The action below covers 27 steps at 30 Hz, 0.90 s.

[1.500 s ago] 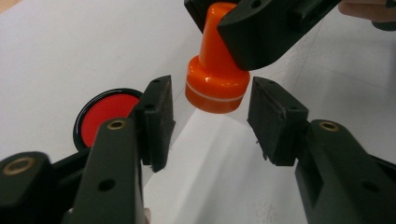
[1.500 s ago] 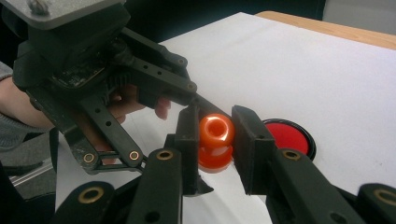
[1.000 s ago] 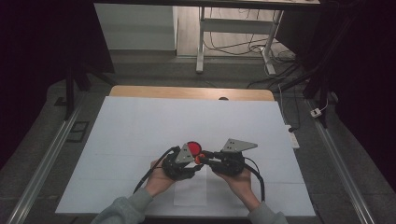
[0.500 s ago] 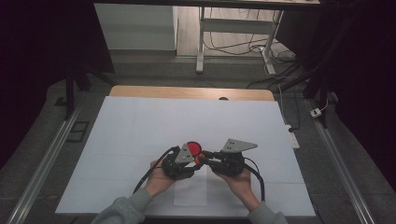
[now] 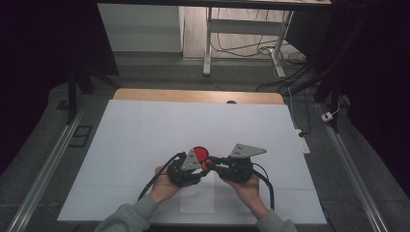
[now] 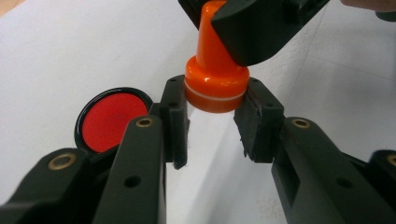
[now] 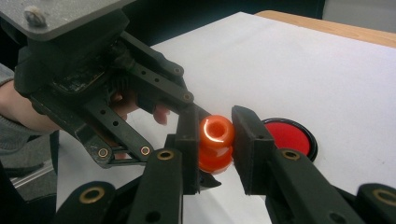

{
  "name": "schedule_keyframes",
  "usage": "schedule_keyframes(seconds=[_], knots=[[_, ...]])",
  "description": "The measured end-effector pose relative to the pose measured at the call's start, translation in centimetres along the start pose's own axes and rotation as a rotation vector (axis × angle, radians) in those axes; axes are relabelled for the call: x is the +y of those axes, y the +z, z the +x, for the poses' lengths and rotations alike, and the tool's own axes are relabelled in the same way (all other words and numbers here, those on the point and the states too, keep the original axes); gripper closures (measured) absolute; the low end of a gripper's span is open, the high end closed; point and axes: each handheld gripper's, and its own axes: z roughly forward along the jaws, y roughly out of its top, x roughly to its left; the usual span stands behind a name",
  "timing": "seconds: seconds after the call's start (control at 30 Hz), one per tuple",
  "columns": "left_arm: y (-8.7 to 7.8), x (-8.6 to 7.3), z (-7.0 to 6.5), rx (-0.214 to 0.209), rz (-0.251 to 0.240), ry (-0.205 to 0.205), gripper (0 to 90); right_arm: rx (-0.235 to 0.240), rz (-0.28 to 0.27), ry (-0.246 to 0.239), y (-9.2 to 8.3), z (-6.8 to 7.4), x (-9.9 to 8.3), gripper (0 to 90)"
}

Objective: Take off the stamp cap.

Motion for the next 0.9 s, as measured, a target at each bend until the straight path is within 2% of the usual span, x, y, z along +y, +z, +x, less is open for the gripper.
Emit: schedule_keyframes(seconds=[0.4,0.9], knots=[[0.17,-0.13,-0.14,0.011,0.010,0.001,65.3,-0.014,-0.002,0.003,0.11,0.16,-0.15,72.2],[0.29,-0.23,-0.20,0.008,0.008,-0.007,65.4,-0.029,-0.032,0.014,0.11,0.35,-0.35,72.5]])
